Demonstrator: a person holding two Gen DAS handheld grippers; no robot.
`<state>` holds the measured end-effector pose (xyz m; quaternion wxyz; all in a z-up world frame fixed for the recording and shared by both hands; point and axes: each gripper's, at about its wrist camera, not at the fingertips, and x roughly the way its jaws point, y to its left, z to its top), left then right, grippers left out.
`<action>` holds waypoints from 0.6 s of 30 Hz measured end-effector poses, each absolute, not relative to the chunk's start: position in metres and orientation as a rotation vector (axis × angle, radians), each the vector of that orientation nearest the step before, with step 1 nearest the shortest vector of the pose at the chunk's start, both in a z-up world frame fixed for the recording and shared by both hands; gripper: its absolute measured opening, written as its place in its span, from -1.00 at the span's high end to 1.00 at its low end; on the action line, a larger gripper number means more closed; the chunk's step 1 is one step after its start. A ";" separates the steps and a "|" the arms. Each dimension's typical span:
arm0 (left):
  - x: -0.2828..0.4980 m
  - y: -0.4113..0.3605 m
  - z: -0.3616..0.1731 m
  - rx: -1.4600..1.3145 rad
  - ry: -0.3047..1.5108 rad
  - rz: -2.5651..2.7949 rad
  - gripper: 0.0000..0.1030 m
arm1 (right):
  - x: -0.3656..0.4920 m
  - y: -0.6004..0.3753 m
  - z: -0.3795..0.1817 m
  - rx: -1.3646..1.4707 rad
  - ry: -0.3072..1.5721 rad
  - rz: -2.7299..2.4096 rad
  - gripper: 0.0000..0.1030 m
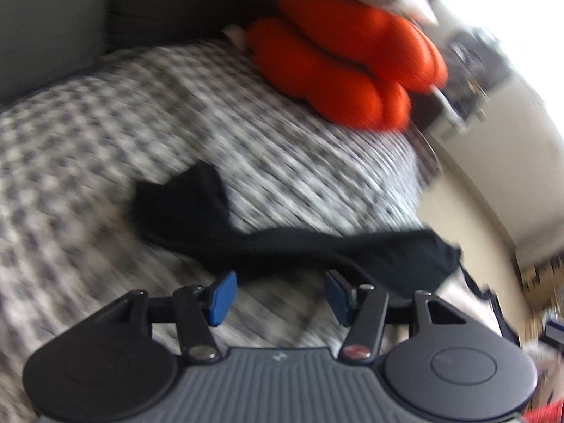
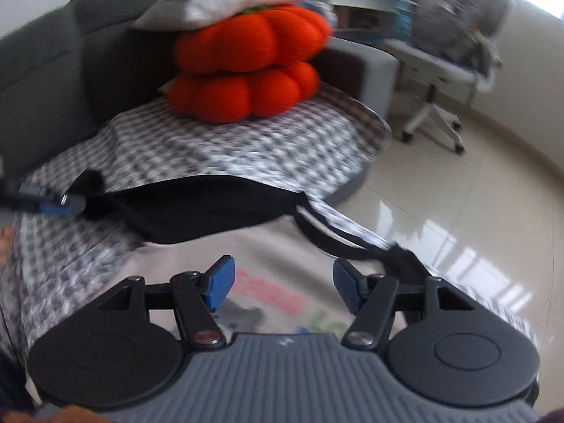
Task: Fold clothes
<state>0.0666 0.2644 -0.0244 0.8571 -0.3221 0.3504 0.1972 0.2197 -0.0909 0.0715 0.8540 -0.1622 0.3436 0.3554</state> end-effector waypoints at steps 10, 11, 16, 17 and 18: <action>0.047 0.323 -0.035 -0.801 0.695 0.611 -0.09 | 0.135 0.032 0.048 -0.638 0.513 0.978 -0.26; 0.047 0.325 -0.036 -0.806 0.692 0.617 -0.09 | 0.131 0.044 0.044 -0.648 0.497 1.002 -0.26; 0.038 0.337 -0.039 -0.846 0.682 0.658 -0.09 | 0.126 0.106 0.018 -0.723 0.457 1.070 -0.23; 0.035 0.338 -0.038 -0.854 0.674 0.674 -0.09 | 0.127 0.119 0.013 -0.736 0.453 1.070 -0.23; 0.032 0.340 -0.037 -0.859 0.667 0.689 -0.09 | 0.127 0.131 0.008 -0.749 0.448 1.071 -0.22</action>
